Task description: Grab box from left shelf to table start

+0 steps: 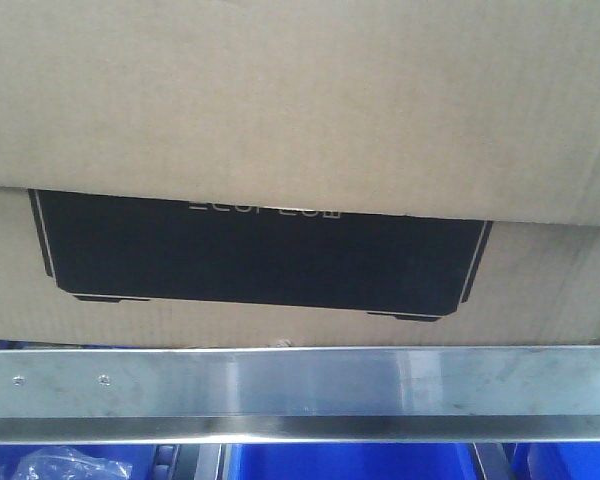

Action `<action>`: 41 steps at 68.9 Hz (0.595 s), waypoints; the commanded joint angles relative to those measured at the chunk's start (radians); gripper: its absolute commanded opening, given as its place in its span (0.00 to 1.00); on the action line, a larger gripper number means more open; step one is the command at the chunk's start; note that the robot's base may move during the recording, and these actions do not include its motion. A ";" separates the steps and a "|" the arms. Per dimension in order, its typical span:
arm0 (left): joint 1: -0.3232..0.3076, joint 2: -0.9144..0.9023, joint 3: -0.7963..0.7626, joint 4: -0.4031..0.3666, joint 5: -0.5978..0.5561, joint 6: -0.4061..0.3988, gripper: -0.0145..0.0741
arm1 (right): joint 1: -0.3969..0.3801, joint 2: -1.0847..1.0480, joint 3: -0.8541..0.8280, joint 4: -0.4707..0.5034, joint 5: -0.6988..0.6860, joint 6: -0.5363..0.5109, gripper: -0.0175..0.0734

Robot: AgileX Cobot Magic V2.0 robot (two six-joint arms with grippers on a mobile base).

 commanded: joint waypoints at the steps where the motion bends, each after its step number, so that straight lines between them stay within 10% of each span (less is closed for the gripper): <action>1: -0.007 0.001 -0.112 0.010 -0.107 -0.001 0.06 | -0.002 -0.009 -0.001 -0.014 -0.095 -0.012 0.26; 13: -0.007 0.075 -0.319 0.075 0.082 -0.001 0.16 | -0.002 -0.009 -0.001 -0.014 -0.095 -0.012 0.26; 27: -0.007 0.216 -0.506 0.075 0.252 -0.001 0.65 | -0.002 -0.009 -0.001 -0.014 -0.095 -0.012 0.26; 41: -0.007 0.398 -0.741 0.073 0.527 -0.001 0.62 | -0.002 -0.009 -0.001 -0.014 -0.095 -0.012 0.26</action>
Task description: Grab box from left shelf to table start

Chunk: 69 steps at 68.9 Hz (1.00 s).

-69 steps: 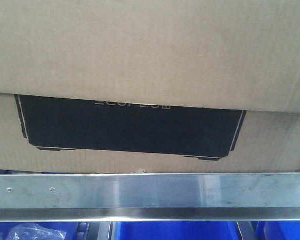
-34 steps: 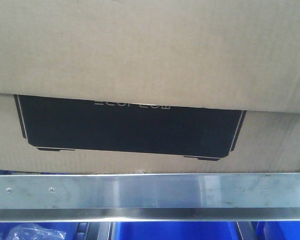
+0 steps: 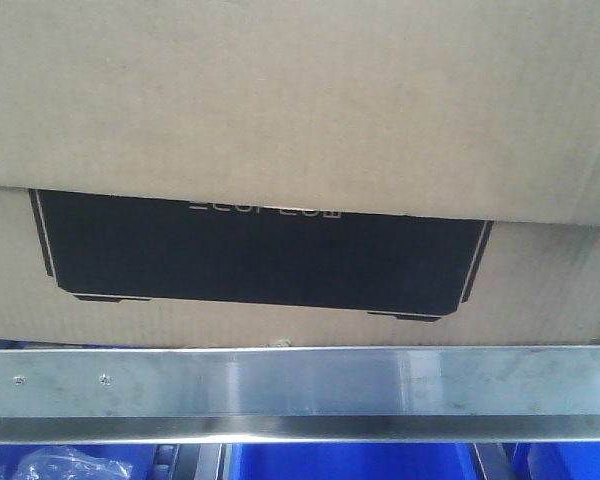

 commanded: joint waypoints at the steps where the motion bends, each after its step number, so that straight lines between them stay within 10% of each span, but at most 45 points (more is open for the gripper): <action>1: -0.007 0.099 -0.142 0.003 0.056 -0.001 0.62 | -0.002 -0.009 -0.001 -0.014 -0.095 -0.012 0.26; 24: -0.011 0.469 -0.595 -0.045 0.478 0.002 0.62 | -0.002 -0.009 -0.001 -0.014 -0.095 -0.012 0.26; 69: -0.072 0.869 -0.772 -0.051 0.571 0.026 0.62 | -0.002 -0.009 -0.001 -0.014 -0.095 -0.012 0.26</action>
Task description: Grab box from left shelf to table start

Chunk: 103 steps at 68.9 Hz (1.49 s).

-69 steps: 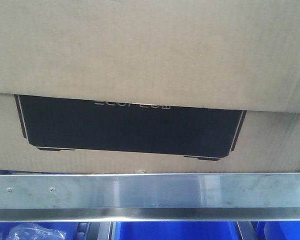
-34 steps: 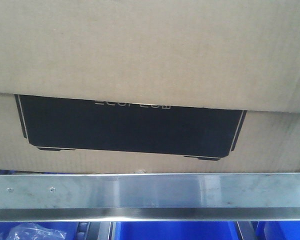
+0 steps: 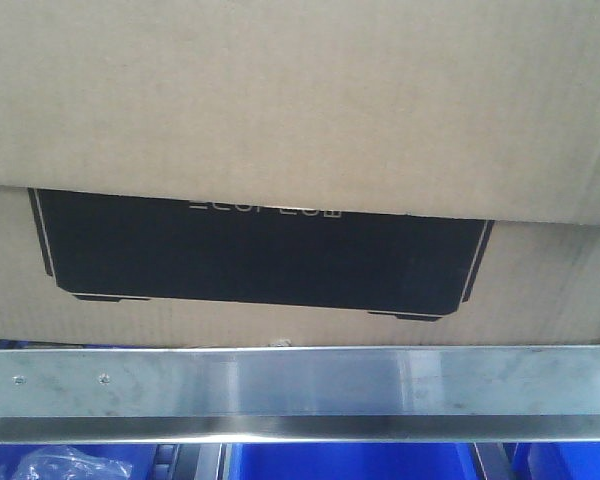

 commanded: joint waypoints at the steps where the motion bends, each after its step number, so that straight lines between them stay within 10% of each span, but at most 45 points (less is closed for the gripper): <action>1: -0.006 0.026 -0.085 0.009 -0.031 0.002 0.62 | -0.002 -0.009 -0.001 -0.014 -0.095 -0.012 0.26; 33: -0.006 0.279 -0.349 0.009 0.273 0.000 0.62 | -0.002 -0.009 -0.001 -0.014 -0.097 -0.012 0.26; 69: -0.006 0.351 -0.377 0.015 0.310 0.000 0.62 | -0.002 -0.009 -0.102 0.035 -0.144 -0.008 0.27; 89: -0.006 0.366 -0.377 0.028 0.325 0.000 0.62 | -0.002 0.021 -0.288 0.035 -0.047 -0.008 0.83; 103: -0.006 0.366 -0.377 0.030 0.346 0.000 0.62 | -0.002 0.139 -0.439 0.036 -0.007 -0.008 0.87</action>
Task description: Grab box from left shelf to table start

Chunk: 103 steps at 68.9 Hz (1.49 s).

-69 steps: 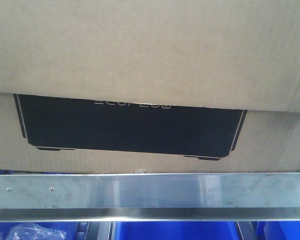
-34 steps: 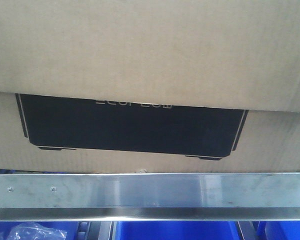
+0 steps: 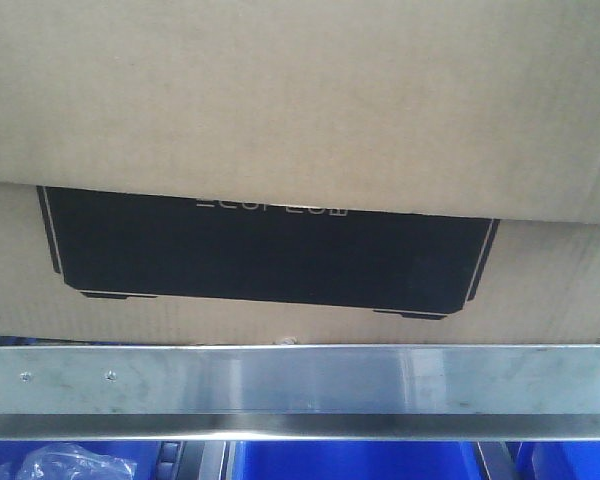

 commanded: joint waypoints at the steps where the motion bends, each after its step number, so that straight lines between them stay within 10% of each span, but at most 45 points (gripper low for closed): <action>1: -0.004 -0.007 -0.026 -0.002 0.056 -0.002 0.62 | -0.002 0.081 -0.108 -0.006 -0.052 -0.008 0.87; 48: -0.004 -0.007 -0.026 -0.002 0.056 -0.002 0.62 | -0.001 0.986 -1.022 0.140 0.857 -0.180 0.87; 92: -0.004 -0.007 -0.026 -0.002 0.052 -0.002 0.60 | -0.002 1.407 -1.114 0.120 0.834 -0.179 0.85; 103: -0.004 -0.007 -0.026 -0.004 0.052 -0.031 0.44 | -0.002 1.407 -1.114 0.120 0.818 -0.179 0.57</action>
